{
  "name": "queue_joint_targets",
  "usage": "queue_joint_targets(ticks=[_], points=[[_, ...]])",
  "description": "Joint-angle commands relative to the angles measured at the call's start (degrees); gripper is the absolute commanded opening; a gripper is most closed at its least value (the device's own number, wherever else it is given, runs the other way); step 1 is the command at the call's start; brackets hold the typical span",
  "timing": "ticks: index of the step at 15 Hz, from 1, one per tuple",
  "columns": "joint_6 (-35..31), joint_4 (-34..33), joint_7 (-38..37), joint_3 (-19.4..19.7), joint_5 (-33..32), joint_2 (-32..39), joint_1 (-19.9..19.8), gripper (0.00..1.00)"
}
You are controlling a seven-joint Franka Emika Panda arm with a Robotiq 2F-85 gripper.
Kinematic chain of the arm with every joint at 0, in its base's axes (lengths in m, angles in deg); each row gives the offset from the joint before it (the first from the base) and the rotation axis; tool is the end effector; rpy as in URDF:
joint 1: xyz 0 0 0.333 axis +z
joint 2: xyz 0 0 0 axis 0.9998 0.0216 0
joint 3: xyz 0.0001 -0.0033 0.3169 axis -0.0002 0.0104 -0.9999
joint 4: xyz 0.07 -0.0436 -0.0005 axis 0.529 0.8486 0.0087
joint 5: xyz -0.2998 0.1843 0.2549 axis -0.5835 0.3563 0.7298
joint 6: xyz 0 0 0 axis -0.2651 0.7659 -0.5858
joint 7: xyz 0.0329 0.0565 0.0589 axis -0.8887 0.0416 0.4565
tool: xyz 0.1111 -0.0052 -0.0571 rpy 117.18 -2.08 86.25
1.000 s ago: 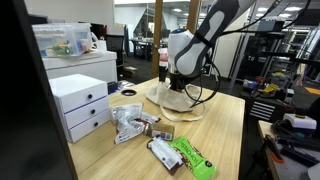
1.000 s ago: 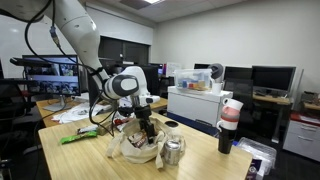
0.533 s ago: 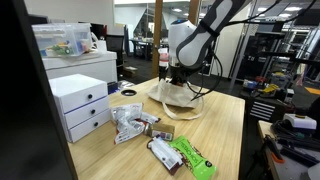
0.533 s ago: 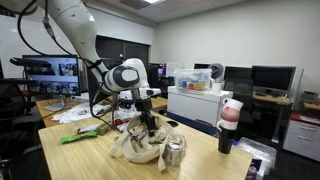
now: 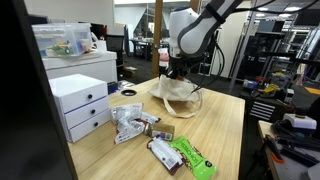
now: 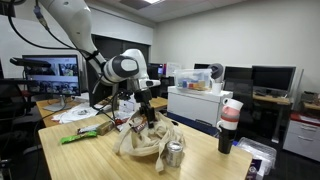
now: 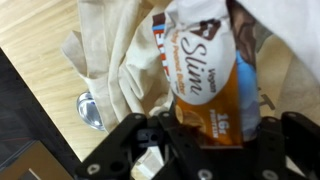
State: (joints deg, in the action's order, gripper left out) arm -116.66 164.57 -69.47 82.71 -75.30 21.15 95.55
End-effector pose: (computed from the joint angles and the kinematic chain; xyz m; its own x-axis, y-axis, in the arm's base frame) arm 0.5838 -0.2034 0.2103 0.8871 -0.4307 0.1661 -0.4612 -0.8416 0.2809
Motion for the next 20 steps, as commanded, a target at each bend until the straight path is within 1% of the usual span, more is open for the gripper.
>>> queue_joint_targets(ticks=[1,3,4,5,7,12,13,14,18,20], points=[[1.59,2.07,-2.03,-1.98,-2.67,-4.25,-1.96,0.07],[1.96,1.76,-3.13,-2.14,-4.05,-3.74,-1.99,0.07],[2.25,1.78,-3.75,-2.23,-4.78,-3.49,-1.99,0.54],[2.45,1.82,-4.33,-2.29,-5.49,-3.29,-1.94,0.55],[3.28,1.94,-5.35,-2.61,-6.55,-3.18,-1.95,0.66],[4.93,2.00,-5.67,-3.65,-7.67,-3.22,-2.32,1.00],[5.58,2.14,-5.51,-4.05,-7.46,-3.13,-2.34,0.98],[6.10,2.20,-5.37,-4.48,-7.28,-3.09,-2.51,1.00],[6.86,1.19,-3.96,-7.64,-4.00,-0.98,-4.24,1.00],[6.68,0.60,-4.23,-8.57,-3.39,0.33,-4.92,1.00]])
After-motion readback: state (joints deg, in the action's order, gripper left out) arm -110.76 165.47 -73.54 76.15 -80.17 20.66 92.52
